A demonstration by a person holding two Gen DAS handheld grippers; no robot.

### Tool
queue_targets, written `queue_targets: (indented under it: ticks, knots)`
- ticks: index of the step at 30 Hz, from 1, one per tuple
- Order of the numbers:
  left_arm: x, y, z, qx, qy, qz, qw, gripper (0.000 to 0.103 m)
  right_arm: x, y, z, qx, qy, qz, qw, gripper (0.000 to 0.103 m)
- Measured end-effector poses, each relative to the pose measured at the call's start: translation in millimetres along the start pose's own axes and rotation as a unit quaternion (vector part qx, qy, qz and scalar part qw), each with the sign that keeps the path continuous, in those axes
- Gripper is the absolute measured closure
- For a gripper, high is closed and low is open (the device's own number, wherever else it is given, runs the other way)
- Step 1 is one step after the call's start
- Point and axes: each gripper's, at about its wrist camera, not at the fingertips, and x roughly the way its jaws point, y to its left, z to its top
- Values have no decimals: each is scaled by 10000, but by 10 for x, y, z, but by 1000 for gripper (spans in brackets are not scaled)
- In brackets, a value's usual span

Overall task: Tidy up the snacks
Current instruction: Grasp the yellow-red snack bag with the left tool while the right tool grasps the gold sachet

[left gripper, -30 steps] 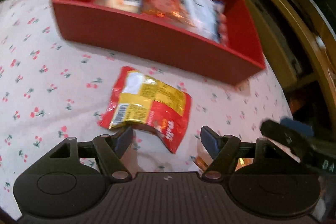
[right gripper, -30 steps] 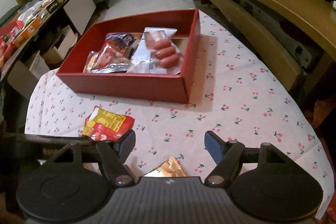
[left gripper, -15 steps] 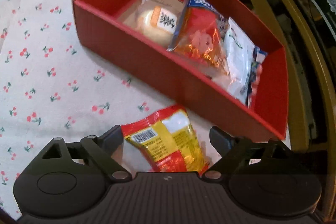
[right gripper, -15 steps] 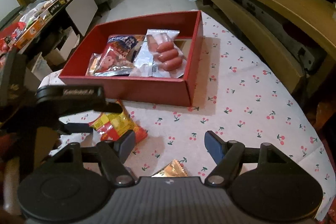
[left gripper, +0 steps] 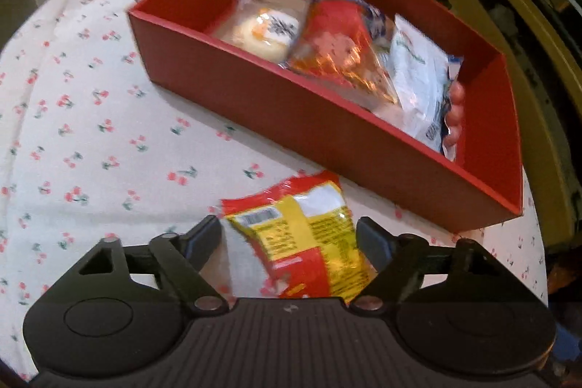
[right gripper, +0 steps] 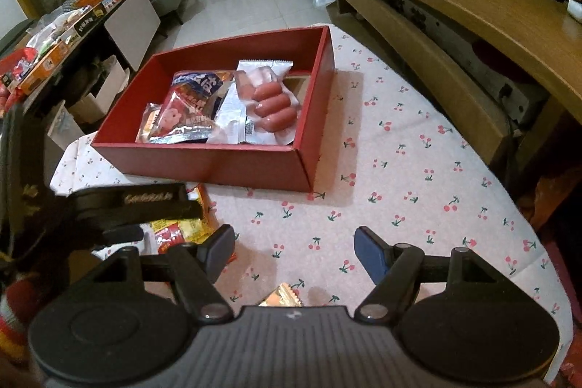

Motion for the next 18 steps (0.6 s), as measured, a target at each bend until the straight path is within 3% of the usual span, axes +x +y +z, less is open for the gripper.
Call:
queue_targets:
  ticks: [2,3,5,10,15,18]
  knots:
    - [5,-99,-11,314,-41,110,9994,22,30,16,-24,-49,90,-15,9999,6]
    - [-16,-85,-21,426,-6,10,9991,34,40,21,-38,-83,123,-53,9999,6]
    - [-91,-5,-45,599,38,32,9982,40,55,14,-72,-86,195,-99,9997,6]
    - [-228,334,-138,1039,94,91,9945,43,156,-54,-187,290,622,37,9976,6]
    - [-309,491,-226,1155,123,-161,9931,43,292,-55,-375,1145,1075,326,9871,5]
    - [-247,464,-197,1171,159,-338,9924,43,354,25,-478,1515,1135,391,9811,5]
